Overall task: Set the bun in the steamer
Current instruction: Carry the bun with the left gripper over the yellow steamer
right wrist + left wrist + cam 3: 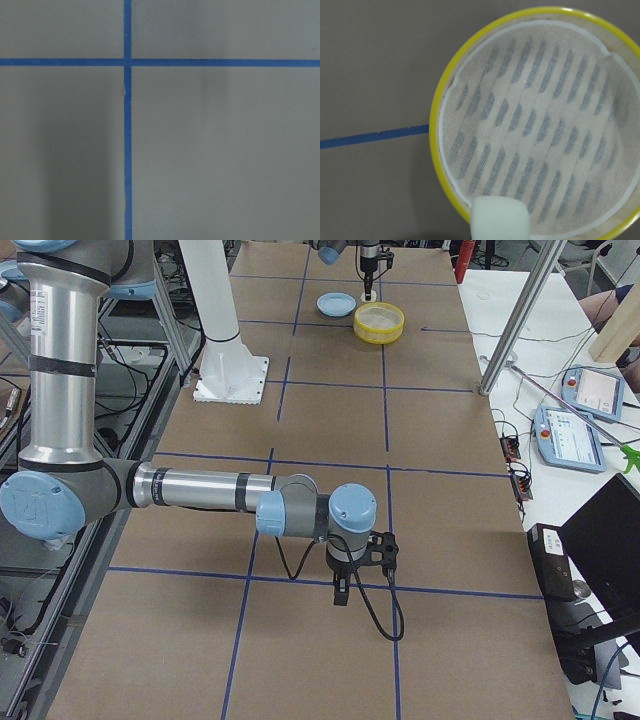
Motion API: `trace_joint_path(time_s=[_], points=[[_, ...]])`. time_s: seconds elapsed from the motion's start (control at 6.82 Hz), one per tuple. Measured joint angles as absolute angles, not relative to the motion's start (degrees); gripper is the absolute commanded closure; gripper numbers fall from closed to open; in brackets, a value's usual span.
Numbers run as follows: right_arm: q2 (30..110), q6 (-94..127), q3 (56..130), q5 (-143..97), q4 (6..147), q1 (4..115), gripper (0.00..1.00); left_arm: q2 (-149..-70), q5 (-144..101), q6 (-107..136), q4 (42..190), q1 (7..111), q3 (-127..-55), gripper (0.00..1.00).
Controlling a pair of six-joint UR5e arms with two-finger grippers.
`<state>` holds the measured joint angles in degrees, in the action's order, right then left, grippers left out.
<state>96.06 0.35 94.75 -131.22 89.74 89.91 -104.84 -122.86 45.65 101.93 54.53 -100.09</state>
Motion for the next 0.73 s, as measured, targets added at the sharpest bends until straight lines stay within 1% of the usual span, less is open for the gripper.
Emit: trace_joint_path(time_s=[0.29,0.44,0.73], points=[[96.1,0.4,94.7,-131.2,89.7,89.9,0.00,-111.1,-122.9,49.3,101.5,54.0,-93.9,0.68],[96.1,0.4,94.7,-131.2,89.7,89.9,0.00,-113.0,-122.9,49.7,101.7,53.6,-91.1,0.68],[96.1,0.4,94.7,-131.2,89.7,89.9,0.00,-113.8,-122.9,50.6,103.6,52.5,-88.2,0.67]])
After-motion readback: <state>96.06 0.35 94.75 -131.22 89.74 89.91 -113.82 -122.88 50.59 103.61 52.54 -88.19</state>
